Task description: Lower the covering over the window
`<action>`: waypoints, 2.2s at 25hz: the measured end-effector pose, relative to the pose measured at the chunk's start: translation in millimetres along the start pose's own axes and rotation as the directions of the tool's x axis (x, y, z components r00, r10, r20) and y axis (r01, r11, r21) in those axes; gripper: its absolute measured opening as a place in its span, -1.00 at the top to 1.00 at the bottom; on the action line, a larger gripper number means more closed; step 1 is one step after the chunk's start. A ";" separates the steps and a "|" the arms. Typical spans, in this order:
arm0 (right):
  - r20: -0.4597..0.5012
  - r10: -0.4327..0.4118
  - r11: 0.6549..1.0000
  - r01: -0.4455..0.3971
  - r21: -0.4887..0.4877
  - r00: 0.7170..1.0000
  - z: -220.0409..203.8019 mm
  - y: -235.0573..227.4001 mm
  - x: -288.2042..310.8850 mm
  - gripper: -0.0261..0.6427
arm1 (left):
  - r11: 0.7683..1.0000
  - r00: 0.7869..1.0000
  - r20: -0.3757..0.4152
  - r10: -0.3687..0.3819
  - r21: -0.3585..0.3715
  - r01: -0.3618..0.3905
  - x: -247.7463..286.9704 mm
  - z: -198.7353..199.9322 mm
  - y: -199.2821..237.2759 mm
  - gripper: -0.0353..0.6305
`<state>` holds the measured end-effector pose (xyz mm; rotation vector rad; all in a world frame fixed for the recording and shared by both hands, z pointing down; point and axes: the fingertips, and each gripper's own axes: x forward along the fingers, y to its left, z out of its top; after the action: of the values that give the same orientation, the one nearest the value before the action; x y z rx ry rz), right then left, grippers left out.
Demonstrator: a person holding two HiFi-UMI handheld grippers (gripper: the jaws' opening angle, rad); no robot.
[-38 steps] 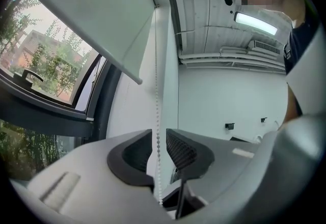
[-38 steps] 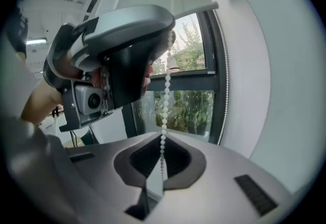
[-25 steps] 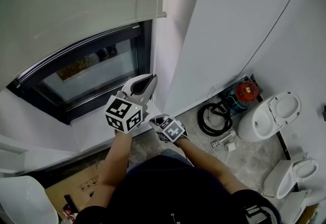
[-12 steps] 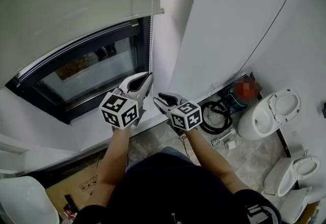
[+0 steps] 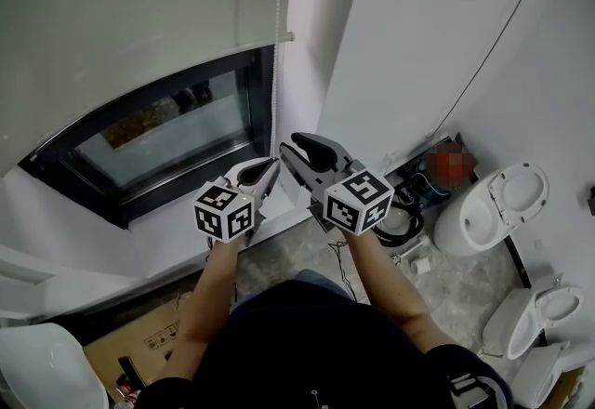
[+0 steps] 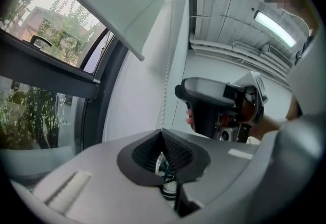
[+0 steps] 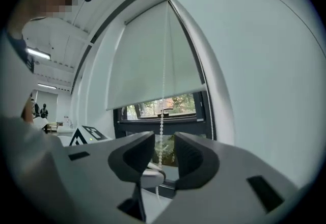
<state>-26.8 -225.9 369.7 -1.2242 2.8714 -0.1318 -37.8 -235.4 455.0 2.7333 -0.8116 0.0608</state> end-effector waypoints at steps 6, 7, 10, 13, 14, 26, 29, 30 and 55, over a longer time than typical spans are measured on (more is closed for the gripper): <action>0.005 0.015 1.000 -0.015 -0.004 1.000 5.3 4.4 5.8 0.67 | 0.999 1.000 0.015 -0.016 -0.031 0.017 0.4 -3.7 -6.2 0.86; 0.007 0.016 1.000 -0.016 -0.007 1.000 6.4 5.2 7.1 0.67 | 0.999 1.000 0.017 -0.018 -0.032 0.018 -0.1 -4.1 -6.6 0.86; 0.019 0.011 1.000 -0.011 -0.013 1.000 12.2 5.1 11.0 0.67 | 0.999 0.999 0.022 -0.029 -0.037 0.029 1.0 -6.1 -10.4 0.86; 0.037 -0.004 1.000 0.004 -0.018 0.999 21.9 2.3 11.0 0.67 | 0.998 0.998 0.022 -0.051 -0.035 0.051 6.5 -6.7 -19.3 0.86; 0.044 -0.009 1.000 0.010 -0.021 0.999 24.9 1.6 10.5 0.67 | 0.998 0.998 0.021 -0.057 -0.034 0.058 7.9 -7.1 -21.7 0.86; 0.091 -0.021 0.999 0.024 -0.038 0.996 43.8 2.5 8.2 0.68 | 0.997 0.997 0.029 -0.068 -0.033 0.069 8.4 -10.3 -28.0 0.86; 0.084 -0.024 0.999 0.027 -0.038 0.996 44.4 1.0 8.2 0.76 | 0.997 0.997 0.030 -0.069 -0.034 0.070 8.7 -10.1 -29.2 0.86; 0.078 -0.024 0.999 0.027 -0.035 0.997 43.9 0.5 7.9 0.84 | 0.997 0.997 0.031 -0.069 -0.035 0.070 8.9 -10.2 -29.7 0.86; -0.157 -0.045 0.999 0.040 -0.033 0.987 -47.8 -14.5 28.8 0.89 | 0.995 0.981 -0.182 -0.067 -0.087 0.052 13.0 -89.5 -17.4 0.86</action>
<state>-38.7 -253.2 419.0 -1.3391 2.9916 -0.1958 -13.8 -202.9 537.8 2.6251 -0.6650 0.2588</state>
